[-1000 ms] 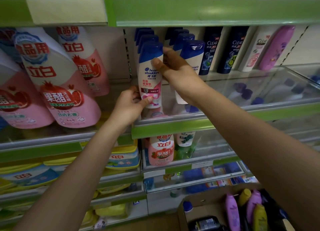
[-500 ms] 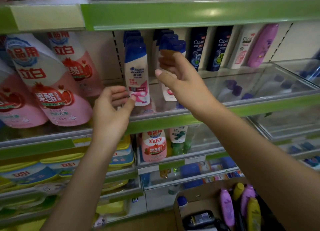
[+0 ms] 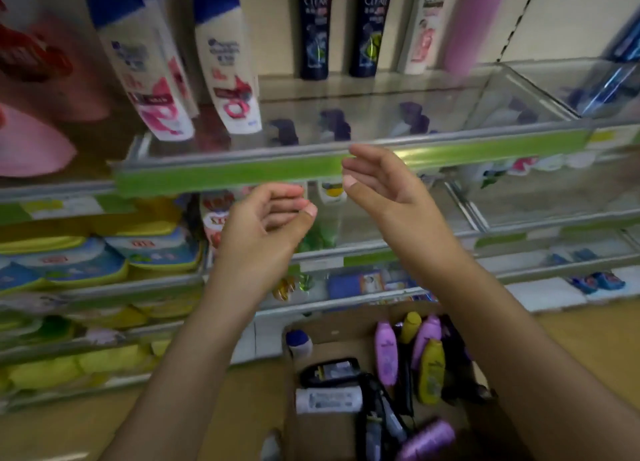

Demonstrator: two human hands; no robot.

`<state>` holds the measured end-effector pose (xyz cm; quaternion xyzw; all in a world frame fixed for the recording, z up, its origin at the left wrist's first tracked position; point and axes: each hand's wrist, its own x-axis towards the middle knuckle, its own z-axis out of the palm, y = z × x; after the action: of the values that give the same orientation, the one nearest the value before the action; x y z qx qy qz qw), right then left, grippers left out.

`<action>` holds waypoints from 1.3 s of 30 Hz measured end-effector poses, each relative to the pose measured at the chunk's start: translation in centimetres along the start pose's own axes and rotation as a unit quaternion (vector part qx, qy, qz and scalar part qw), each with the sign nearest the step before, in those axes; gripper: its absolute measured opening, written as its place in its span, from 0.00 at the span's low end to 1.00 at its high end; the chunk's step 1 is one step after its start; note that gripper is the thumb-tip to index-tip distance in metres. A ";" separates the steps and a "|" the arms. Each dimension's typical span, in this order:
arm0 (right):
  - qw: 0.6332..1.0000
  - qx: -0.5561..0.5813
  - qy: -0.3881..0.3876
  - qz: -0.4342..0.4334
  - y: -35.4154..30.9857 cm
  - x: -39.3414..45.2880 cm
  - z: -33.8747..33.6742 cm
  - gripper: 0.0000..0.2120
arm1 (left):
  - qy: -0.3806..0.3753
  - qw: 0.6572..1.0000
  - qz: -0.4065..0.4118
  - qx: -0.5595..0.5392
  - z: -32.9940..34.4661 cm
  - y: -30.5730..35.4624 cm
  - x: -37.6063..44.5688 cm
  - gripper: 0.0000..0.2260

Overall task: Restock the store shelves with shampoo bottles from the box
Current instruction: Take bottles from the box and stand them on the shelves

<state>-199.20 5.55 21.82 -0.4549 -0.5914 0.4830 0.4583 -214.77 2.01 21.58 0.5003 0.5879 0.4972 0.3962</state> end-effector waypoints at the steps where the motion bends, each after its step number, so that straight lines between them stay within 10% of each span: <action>1: 1.000 0.008 -0.004 0.016 1.2 -0.8 -1.4 0.18 | -0.003 1.000 -0.014 0.004 1.5 -0.7 -0.7 0.07; 22: 0.912 0.000 0.062 0.406 32.5 -9.4 -10.1 0.11 | 0.012 0.932 -0.359 0.043 17.8 -25.5 -9.3 0.06; 34: 0.891 -0.134 0.086 0.425 44.0 -8.8 -7.5 0.13 | -0.020 0.901 -0.427 0.079 18.0 -34.2 -9.0 0.09; 39: 0.869 -0.243 0.120 0.415 47.9 -8.8 -4.6 0.31 | -0.043 0.888 -0.443 0.115 18.0 -36.4 -10.4 0.07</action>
<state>-188.66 3.37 -25.90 -0.8099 -0.3871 0.4112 0.1585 -202.61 -5.00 -17.90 0.2501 0.7839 0.1771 0.5400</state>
